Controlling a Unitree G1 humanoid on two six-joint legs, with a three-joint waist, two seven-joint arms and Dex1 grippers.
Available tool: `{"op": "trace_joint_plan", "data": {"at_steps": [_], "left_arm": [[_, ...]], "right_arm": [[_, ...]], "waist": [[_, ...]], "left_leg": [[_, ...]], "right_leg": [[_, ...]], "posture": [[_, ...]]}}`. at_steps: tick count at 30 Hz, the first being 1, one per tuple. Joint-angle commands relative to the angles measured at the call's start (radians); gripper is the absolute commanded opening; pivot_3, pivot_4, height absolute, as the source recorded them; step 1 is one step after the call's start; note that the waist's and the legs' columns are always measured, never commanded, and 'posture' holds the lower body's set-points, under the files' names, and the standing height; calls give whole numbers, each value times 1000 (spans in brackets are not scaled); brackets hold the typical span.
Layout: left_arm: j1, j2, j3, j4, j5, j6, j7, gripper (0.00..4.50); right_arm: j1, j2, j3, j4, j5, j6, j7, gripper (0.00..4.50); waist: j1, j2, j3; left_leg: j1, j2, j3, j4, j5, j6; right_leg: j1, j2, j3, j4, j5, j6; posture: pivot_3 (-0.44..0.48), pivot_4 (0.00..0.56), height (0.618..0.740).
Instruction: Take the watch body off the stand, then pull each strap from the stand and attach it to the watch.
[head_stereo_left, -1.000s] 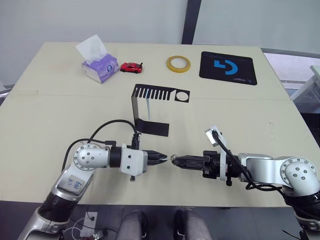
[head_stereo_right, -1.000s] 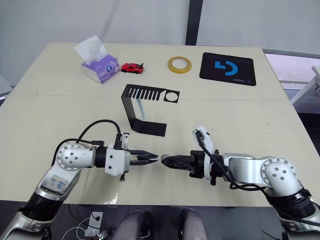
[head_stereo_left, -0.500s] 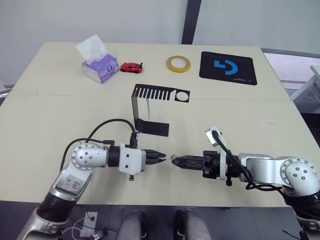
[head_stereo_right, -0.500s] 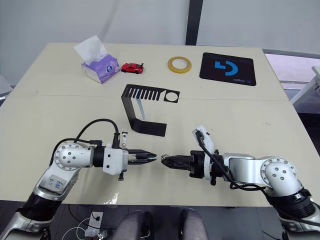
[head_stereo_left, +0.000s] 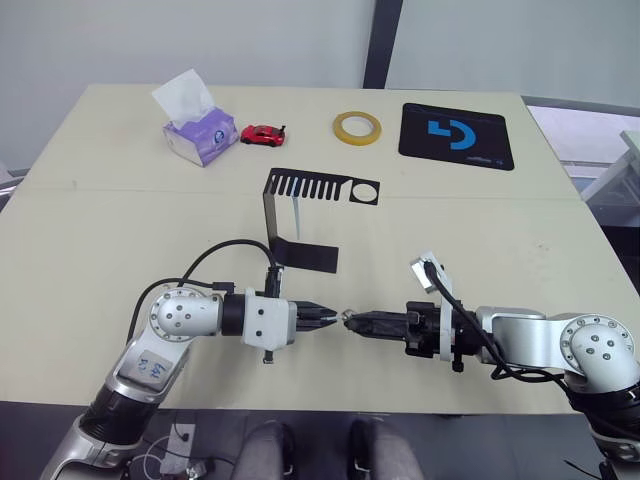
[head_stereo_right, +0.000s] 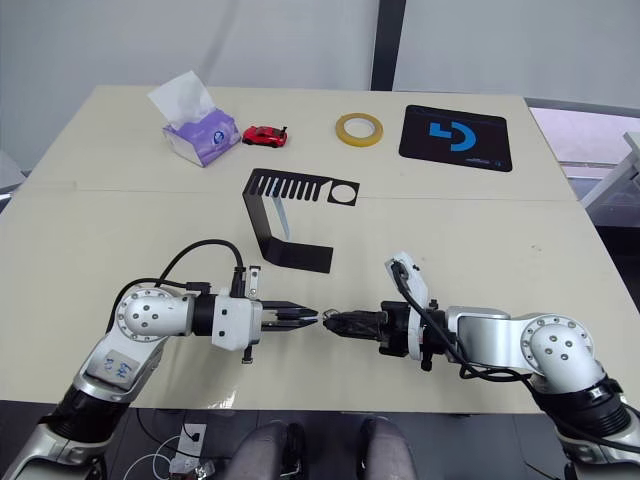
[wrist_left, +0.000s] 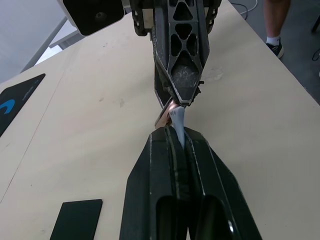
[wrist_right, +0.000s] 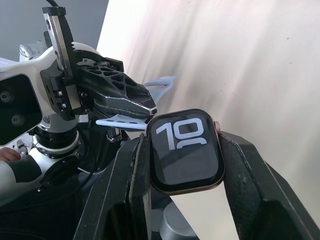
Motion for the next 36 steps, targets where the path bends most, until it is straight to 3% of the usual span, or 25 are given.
{"op": "trace_joint_plan", "data": {"at_steps": [1,36], "left_arm": [[-10,-5,-3,-38,4,0,12,0],[-68,-25,-47,-78,57,90,7,0]], "right_arm": [[1,-5,-5,-25,29,-12,8,1580],[-20,-5,12,-29,53,-18,-22,1580]], "waist": [[0,0,0],[0,0,0]], "left_leg": [[0,0,0,0,0,0],[0,0,0,0,0,0]], "right_leg": [[0,0,0,0,0,0],[0,0,0,0,0,0]], "posture": [[0,150,740],[0,150,740]]}}
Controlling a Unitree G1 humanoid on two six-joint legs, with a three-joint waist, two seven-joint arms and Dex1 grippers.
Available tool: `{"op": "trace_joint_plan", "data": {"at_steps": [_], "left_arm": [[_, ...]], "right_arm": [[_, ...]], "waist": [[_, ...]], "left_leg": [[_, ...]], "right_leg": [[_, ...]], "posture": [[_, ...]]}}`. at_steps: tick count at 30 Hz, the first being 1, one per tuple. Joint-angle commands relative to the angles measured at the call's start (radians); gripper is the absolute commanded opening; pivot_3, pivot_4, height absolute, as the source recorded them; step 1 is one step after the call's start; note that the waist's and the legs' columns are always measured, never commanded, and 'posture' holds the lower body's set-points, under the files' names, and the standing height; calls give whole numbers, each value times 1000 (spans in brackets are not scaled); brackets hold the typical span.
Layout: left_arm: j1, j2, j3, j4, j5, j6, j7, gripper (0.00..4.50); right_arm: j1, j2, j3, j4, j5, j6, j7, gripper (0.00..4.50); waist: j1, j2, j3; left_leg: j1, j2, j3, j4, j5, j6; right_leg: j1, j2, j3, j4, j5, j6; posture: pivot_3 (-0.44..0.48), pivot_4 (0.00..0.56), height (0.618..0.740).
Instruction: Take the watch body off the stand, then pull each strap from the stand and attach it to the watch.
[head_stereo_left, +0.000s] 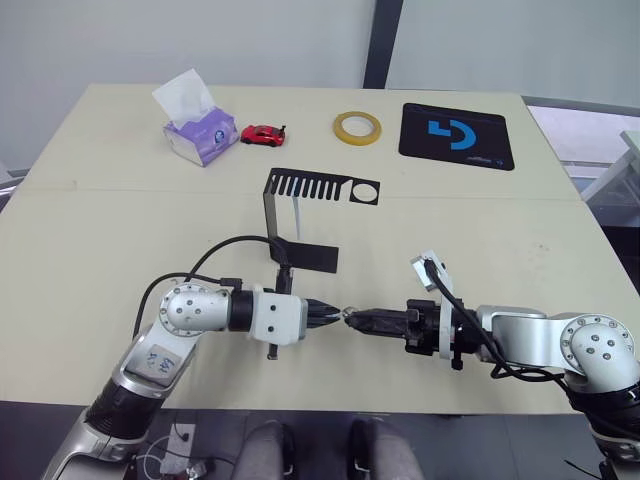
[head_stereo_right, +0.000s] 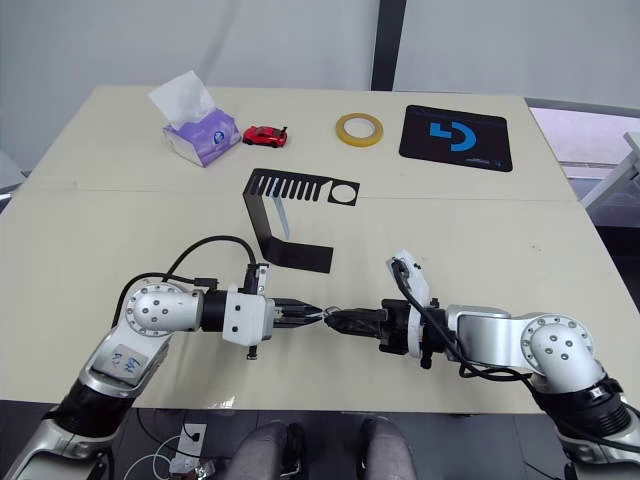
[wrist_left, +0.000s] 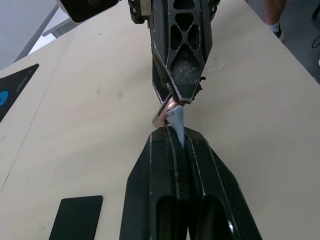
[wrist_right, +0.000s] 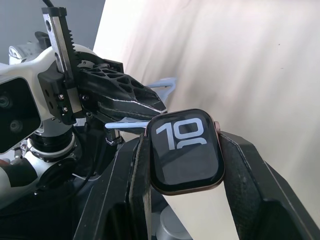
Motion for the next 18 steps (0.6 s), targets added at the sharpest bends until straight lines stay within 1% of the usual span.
{"op": "trace_joint_plan", "data": {"at_steps": [1,18], "left_arm": [[-25,-12,-16,-55,-5,3,7,0],[-36,-6,-26,-56,25,56,9,0]], "right_arm": [[-17,-3,12,-30,51,-4,2,1580],[-22,-14,25,-34,54,8,11,1580]], "waist": [[0,0,0],[0,0,0]], "left_leg": [[0,0,0,0,0,0],[0,0,0,0,0,0]], "right_leg": [[0,0,0,0,0,0],[0,0,0,0,0,0]], "posture": [[0,150,740],[0,150,740]]}}
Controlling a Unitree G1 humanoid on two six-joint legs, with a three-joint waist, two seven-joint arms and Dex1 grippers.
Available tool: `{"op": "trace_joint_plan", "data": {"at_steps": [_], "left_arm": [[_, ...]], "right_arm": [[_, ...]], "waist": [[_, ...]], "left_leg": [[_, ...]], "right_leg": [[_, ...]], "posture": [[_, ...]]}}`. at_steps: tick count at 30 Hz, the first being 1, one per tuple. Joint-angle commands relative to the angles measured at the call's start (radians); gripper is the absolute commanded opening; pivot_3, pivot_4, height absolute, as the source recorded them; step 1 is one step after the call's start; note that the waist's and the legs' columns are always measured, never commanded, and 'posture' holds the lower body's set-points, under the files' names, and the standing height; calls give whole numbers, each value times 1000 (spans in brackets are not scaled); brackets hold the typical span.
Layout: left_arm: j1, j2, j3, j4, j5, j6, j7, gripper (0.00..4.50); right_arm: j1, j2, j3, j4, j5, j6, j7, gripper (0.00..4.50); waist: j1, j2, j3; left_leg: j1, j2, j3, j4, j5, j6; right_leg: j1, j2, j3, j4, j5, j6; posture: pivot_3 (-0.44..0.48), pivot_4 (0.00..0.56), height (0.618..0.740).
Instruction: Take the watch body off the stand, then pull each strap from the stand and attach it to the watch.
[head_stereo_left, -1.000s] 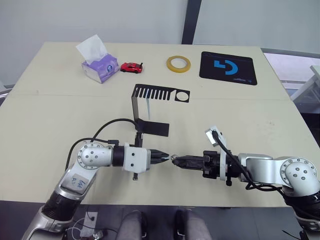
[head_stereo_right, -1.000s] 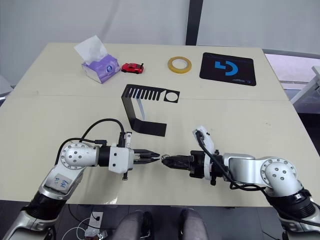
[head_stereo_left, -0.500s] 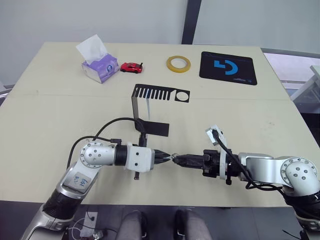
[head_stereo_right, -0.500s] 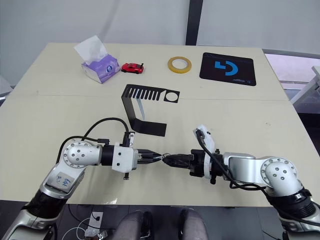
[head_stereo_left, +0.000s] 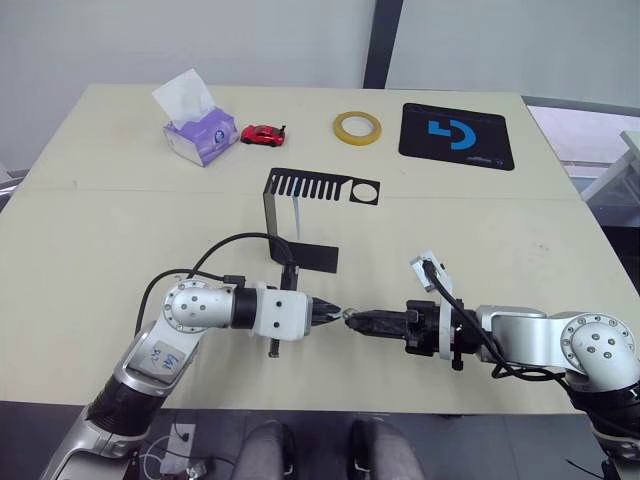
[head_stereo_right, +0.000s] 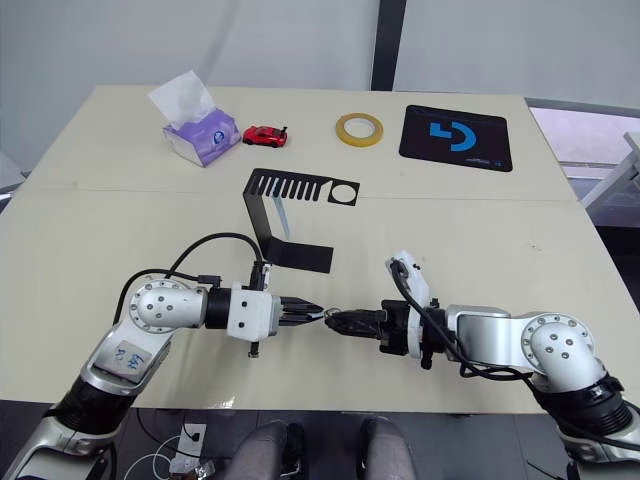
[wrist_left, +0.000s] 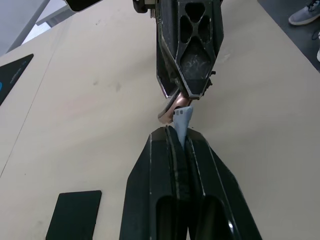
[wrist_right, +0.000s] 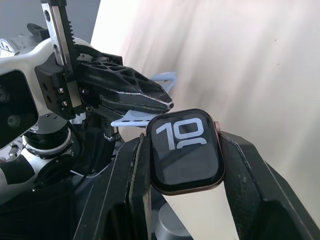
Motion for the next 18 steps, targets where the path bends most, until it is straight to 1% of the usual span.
{"op": "trace_joint_plan", "data": {"at_steps": [1,18], "left_arm": [[-19,-7,-17,-52,2,8,9,0],[-23,-14,-45,-90,25,95,20,0]], "right_arm": [[-16,-2,12,-35,43,7,18,1580],[-21,9,36,-31,43,-5,-37,1580]], "waist": [[0,0,0],[0,0,0]], "left_leg": [[0,0,0,0,0,0],[0,0,0,1,0,0]], "right_leg": [[0,0,0,0,0,0],[0,0,0,0,0,0]], "posture": [[0,150,740],[0,150,740]]}}
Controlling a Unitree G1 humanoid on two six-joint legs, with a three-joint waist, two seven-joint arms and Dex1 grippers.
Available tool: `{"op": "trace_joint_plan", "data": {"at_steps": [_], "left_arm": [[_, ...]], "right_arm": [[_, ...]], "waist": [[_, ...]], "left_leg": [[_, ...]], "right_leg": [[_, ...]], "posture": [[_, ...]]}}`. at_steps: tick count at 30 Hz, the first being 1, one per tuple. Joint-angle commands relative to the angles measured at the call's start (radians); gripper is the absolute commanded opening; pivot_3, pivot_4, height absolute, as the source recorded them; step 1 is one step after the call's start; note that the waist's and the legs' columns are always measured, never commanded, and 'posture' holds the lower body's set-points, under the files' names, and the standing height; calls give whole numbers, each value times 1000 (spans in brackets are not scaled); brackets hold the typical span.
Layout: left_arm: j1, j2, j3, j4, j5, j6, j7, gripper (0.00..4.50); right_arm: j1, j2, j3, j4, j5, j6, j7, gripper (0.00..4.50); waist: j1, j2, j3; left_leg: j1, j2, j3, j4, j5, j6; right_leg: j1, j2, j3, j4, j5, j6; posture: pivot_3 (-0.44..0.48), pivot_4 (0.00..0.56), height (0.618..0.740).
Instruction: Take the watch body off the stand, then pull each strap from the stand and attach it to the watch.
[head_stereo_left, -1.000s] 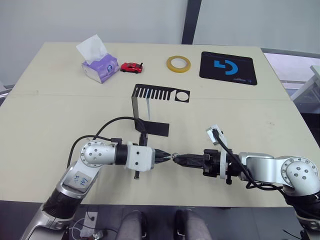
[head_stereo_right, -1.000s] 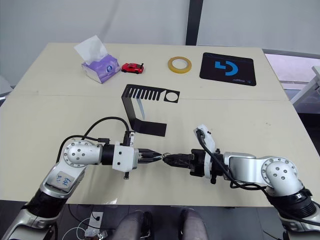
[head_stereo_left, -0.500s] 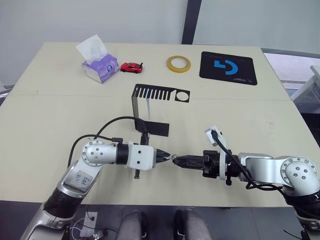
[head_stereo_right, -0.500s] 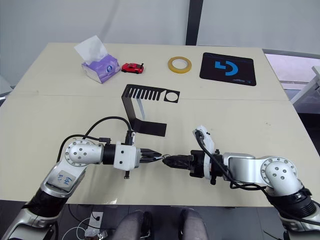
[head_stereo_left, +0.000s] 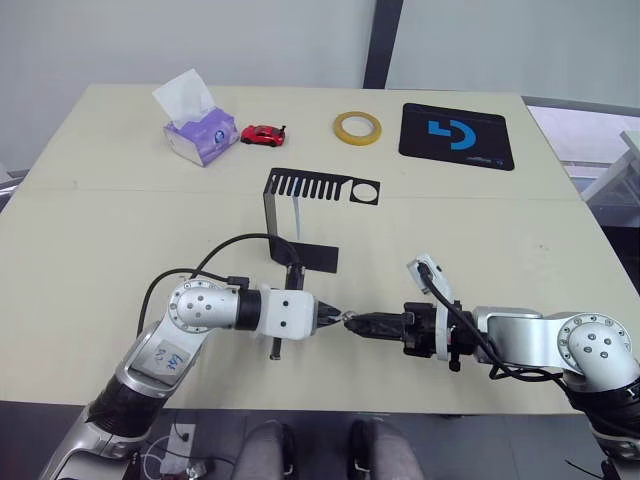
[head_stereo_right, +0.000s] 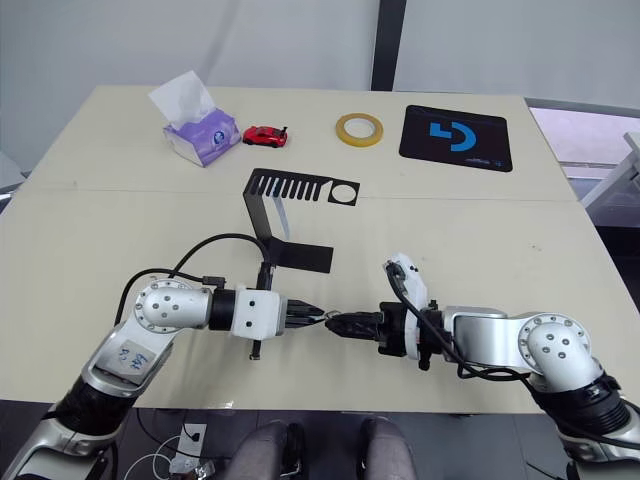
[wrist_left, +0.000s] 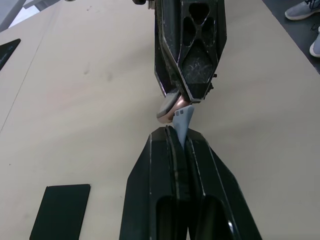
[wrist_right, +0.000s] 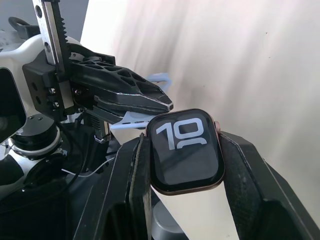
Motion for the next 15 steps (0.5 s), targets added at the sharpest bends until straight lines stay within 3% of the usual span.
{"op": "trace_joint_plan", "data": {"at_steps": [1,15], "left_arm": [[-15,-19,-19,-54,6,-4,22,0],[-24,-42,-32,-52,35,42,43,0]], "right_arm": [[-16,12,12,-32,40,-1,7,1580],[-20,24,12,-40,40,-1,10,1580]], "waist": [[0,0,0],[0,0,0]], "left_leg": [[0,0,0,0,0,0],[0,0,0,0,0,0]], "right_leg": [[0,0,0,0,0,0],[0,0,0,0,0,0]], "posture": [[0,150,740],[0,150,740]]}}
